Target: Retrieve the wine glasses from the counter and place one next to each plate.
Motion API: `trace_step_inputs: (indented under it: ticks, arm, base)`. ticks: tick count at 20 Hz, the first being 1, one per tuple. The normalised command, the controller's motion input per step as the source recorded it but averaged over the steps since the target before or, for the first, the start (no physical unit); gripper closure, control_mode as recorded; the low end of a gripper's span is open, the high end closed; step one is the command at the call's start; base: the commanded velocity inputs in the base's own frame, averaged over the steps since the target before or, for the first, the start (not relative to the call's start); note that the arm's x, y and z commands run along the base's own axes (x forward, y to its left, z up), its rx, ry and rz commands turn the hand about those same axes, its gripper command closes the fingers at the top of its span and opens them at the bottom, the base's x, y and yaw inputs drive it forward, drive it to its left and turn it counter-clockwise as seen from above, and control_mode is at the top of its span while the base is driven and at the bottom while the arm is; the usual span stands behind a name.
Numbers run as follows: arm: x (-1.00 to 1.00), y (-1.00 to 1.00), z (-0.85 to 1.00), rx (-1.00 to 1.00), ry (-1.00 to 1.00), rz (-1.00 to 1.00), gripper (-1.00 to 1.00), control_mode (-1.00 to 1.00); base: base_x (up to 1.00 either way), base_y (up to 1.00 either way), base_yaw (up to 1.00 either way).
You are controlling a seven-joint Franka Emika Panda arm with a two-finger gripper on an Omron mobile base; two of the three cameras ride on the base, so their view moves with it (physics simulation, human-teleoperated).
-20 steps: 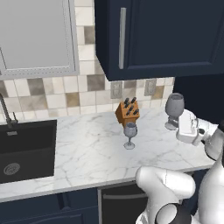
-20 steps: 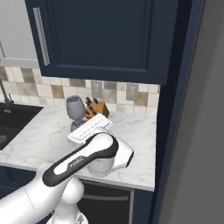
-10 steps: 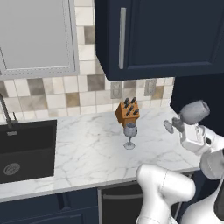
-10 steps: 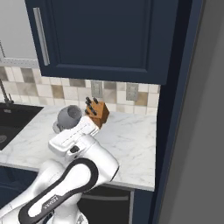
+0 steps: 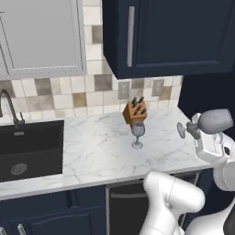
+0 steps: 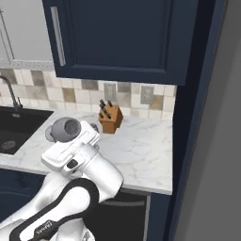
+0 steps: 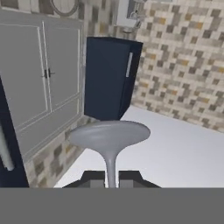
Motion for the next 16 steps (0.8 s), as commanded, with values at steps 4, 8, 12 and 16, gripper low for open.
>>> trace_step_inputs:
  ticks: [4, 8, 12, 16]
  arm:
    - [0.00, 0.00, 0.00, 0.00, 0.00, 0.00, 1.00, 1.00]
    - [0.00, 0.00, 0.00, 0.00, 0.00, 0.00, 1.00, 1.00]
    - [0.00, 0.00, 0.00, 0.00, 0.00, 0.00, 1.00, 1.00]
    - [0.00, 0.00, 0.00, 0.00, 0.00, 0.00, 1.00, 1.00]
  base:
    - [-0.57, 0.67, 0.00]
    - [-0.53, 0.95, 0.00]
    - [-0.71, 1.00, 0.09]
    - [-0.67, 0.98, 0.46]
